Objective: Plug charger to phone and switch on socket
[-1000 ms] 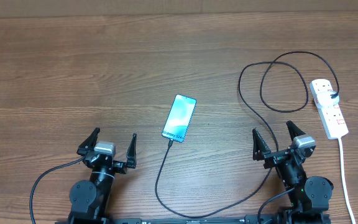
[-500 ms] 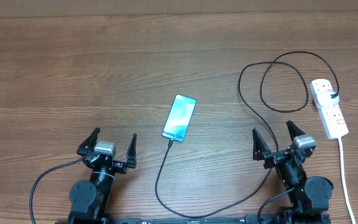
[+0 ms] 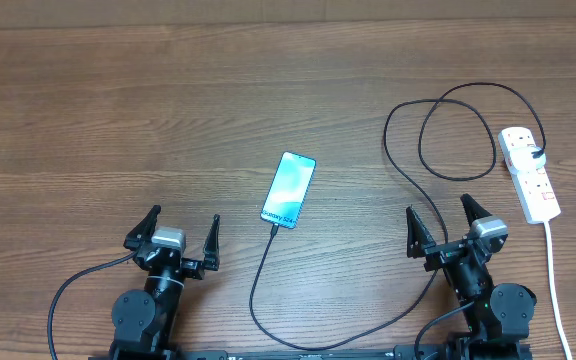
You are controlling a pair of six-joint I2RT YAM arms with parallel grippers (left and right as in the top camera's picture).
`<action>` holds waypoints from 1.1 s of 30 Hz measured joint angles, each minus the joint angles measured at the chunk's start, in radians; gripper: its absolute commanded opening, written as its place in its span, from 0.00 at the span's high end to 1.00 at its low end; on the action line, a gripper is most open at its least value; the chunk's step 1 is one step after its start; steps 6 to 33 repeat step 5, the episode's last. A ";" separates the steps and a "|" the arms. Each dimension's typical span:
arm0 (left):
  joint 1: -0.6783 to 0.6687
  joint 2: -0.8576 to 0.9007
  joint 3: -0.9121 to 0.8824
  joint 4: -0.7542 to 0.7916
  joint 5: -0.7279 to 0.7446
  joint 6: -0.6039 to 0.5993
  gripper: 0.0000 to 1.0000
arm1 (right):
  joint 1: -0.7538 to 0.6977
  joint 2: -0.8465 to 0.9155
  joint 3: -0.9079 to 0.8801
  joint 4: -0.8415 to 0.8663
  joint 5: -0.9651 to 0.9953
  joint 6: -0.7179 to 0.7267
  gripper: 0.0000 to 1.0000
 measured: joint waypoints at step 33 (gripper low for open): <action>0.000 0.000 0.000 0.000 0.000 0.000 0.00 | 0.000 0.000 0.000 0.000 0.000 0.000 0.00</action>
